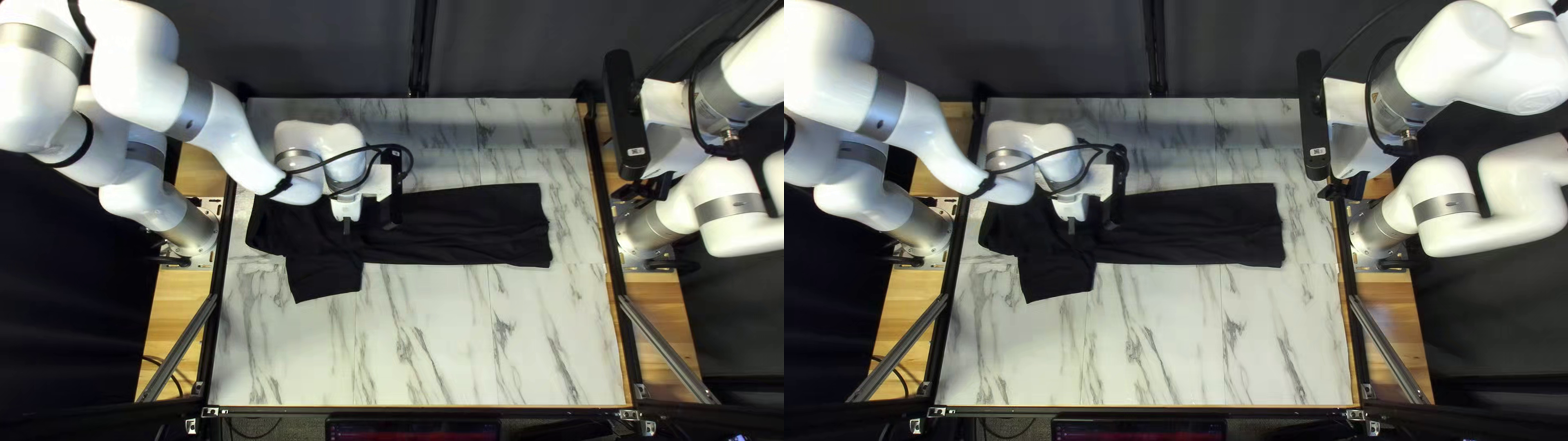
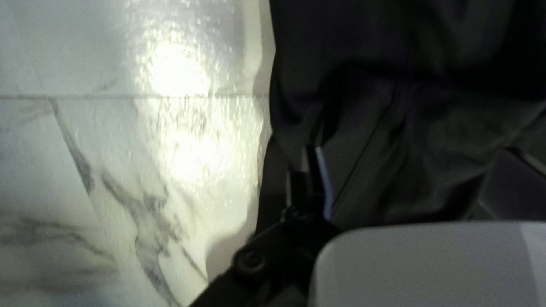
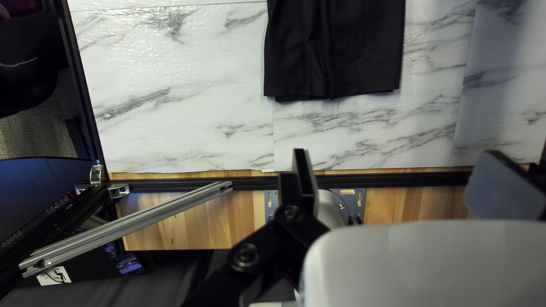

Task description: Fold t-shirt

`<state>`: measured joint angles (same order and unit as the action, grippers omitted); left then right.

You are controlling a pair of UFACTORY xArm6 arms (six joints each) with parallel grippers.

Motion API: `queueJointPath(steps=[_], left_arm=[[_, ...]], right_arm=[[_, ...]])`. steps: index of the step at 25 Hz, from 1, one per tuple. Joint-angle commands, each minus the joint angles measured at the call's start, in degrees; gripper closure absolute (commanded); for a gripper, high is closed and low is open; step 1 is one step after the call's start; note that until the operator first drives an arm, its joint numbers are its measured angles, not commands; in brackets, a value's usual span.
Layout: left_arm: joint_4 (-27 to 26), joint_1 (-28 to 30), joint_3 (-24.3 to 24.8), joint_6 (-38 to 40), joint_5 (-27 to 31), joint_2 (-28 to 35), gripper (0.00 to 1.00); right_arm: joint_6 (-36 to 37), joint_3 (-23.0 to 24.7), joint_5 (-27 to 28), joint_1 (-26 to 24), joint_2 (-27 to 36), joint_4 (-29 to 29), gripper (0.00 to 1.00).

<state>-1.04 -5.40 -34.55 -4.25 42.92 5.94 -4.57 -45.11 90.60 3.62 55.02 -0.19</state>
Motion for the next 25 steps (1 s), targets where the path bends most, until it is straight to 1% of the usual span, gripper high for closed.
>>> queueJointPath(steps=[1, 3, 7, 8, 9, 12, 13, 22, 24, 25], left_arm=[[3.5, -1.1, 4.3, 2.4, 4.2, 6.9, 0.0], [4.9, -1.8, 6.0, 2.4, 6.3, 9.8, 0.0], [8.2, -4.5, 10.4, -0.8, 11.2, 15.8, 0.0], [8.5, -4.5, 10.7, -1.0, 11.7, 16.2, 0.0], [9.2, -4.8, 12.2, -2.6, 12.4, 17.5, 0.0], [9.2, -4.5, 14.2, -7.9, 12.2, 17.8, 0.0], [9.4, -4.1, 14.7, -9.1, 11.8, 17.3, 0.0], [9.4, -4.1, 14.7, -9.1, 11.8, 17.3, 0.0], [10.1, -3.7, 15.7, -9.2, 12.7, 19.7, 0.0], [11.1, -4.0, 16.7, -10.7, 13.8, 22.7, 0.0]], right_arm=[[0.0, 0.0, 0.0, 0.0, 0.0, 0.0, 0.0], [0.0, 0.0, 0.0, 0.0, 0.0, 0.0, 0.0], [0.0, 0.0, 0.0, 0.0, 0.0, 0.0, 0.0], [0.0, 0.0, 0.0, 0.0, 0.0, 0.0, 0.0], [0.0, 0.0, 0.0, 0.0, 0.0, 0.0, 0.0], [0.0, 0.0, 0.0, 0.0, 0.0, 0.0, 0.0], [0.0, 0.0, 0.0, 0.0, 0.0, 0.0, 0.0], [0.0, 0.0, 0.0, 0.0, 0.0, 0.0, 0.0], [0.0, 0.0, 0.0, 0.0, 0.0, 0.0, 0.0], [0.0, 0.0, 0.0, 0.0, 0.0, 0.0, 0.0]])
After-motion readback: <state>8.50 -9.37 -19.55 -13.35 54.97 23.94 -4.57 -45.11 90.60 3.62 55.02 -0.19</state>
